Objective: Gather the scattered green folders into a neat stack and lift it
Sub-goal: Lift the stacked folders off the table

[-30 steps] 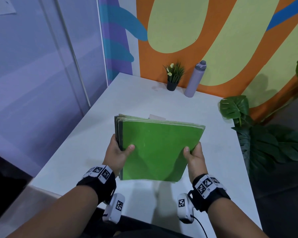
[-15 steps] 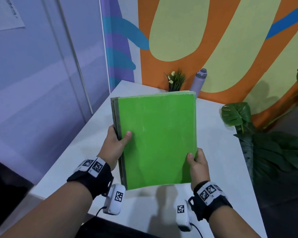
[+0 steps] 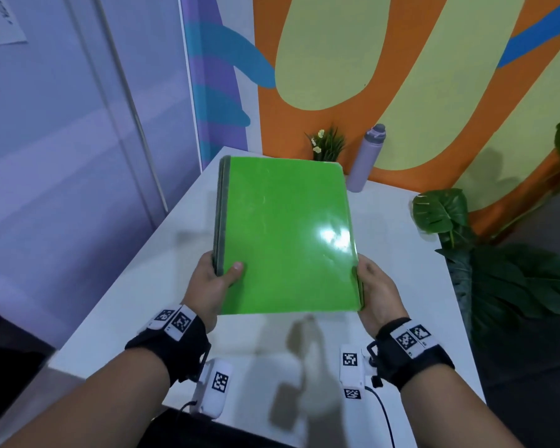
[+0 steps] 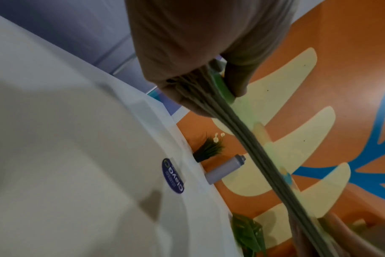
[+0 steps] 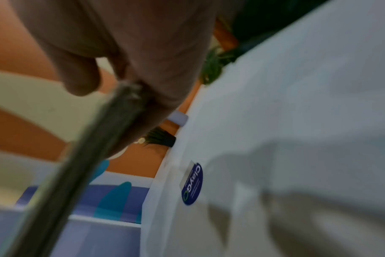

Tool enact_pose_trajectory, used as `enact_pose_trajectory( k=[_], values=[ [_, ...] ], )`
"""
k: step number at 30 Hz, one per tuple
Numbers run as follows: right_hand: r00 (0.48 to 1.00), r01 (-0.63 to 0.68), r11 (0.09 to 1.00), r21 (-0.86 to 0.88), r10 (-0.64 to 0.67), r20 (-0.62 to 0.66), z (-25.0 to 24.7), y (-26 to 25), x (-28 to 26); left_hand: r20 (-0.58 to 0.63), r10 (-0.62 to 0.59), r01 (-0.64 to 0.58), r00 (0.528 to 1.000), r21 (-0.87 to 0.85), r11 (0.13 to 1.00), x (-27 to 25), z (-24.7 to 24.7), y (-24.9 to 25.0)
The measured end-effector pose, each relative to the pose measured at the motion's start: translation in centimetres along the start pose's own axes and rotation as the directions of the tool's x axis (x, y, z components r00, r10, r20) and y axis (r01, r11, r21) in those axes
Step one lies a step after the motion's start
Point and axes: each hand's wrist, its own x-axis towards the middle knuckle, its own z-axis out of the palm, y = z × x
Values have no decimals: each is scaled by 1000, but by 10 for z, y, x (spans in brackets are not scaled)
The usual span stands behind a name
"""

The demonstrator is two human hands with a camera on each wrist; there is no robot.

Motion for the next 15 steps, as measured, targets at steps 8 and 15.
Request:
enact_pose_trajectory(
  k=[8,15],
  values=[
    [976,-137,943,302,76,206,39,20,-15,-62,-64,61,996,-59,996,19,16,16],
    [988,-154,909,387,148,44,34,27,-1,98,-173,166,980,73,983,16,28,9]
  ],
)
